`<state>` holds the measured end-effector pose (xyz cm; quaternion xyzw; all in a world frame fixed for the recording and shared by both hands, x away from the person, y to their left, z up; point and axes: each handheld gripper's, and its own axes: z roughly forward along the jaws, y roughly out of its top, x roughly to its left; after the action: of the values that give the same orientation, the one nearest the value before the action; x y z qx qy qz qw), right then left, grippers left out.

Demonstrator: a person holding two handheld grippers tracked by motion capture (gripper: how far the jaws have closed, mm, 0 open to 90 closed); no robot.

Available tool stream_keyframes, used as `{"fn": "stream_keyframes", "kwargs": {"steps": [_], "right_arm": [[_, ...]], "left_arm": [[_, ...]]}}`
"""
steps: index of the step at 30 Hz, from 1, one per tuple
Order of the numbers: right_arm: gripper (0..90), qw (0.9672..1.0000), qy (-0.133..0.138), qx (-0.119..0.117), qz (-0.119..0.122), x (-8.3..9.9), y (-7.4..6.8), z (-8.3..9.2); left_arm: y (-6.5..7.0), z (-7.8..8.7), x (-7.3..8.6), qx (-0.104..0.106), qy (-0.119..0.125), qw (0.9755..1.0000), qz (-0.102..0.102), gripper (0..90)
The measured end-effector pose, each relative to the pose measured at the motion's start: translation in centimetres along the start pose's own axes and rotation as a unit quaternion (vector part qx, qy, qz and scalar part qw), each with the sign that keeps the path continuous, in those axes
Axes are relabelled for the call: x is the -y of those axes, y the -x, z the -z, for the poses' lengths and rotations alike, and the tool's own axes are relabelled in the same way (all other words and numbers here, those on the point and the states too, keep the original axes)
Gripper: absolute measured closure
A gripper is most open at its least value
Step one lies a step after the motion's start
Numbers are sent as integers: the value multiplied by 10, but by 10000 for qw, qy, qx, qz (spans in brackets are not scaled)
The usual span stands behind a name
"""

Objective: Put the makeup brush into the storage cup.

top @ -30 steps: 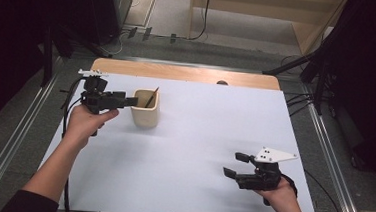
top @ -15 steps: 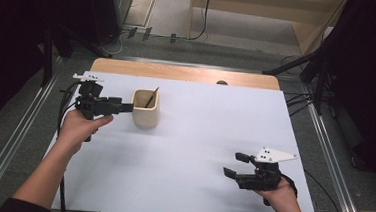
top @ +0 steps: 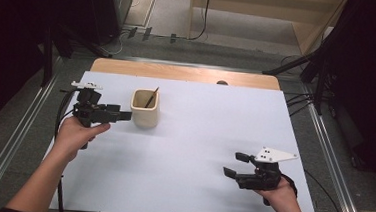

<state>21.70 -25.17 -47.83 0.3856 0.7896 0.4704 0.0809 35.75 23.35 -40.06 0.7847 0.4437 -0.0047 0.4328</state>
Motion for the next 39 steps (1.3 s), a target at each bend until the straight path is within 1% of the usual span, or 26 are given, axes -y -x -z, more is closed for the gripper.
{"fn": "stream_keyframes", "kwargs": {"steps": [3,5,7,10,16,17,23,31,32,35,39], "right_arm": [[275,10000,-12,-11,-18,0,-1,0],[274,10000,-8,-10,-27,0,-1,0],[274,10000,7,6,-5,0,0,0],[270,10000,14,15,-15,0,0,0],[268,10000,22,20,-26,0,0,0],[268,10000,25,22,-31,0,0,0],[267,10000,70,41,-44,0,1,2],[264,9999,73,48,-87,0,2,2],[264,9999,73,49,-88,0,2,2],[264,9999,78,45,-95,0,2,2],[264,9999,77,50,-89,0,2,2]], "left_arm": [[0,0,4,38,3,10000,7,297],[0,0,7,27,-34,10000,-6,297],[1,0,10,89,-46,9999,13,297],[3,-1,12,48,-78,9999,-58,301],[8,-1,17,108,-72,9998,-118,301],[8,-1,18,109,-104,9998,-133,301],[10,-5,26,142,-171,9996,-156,299],[12,-7,35,205,-228,9991,-281,295],[13,-7,36,229,-225,9992,-247,294],[14,-8,40,210,-275,9988,-344,291],[14,-9,45,224,-313,9986,-365,291]]}}
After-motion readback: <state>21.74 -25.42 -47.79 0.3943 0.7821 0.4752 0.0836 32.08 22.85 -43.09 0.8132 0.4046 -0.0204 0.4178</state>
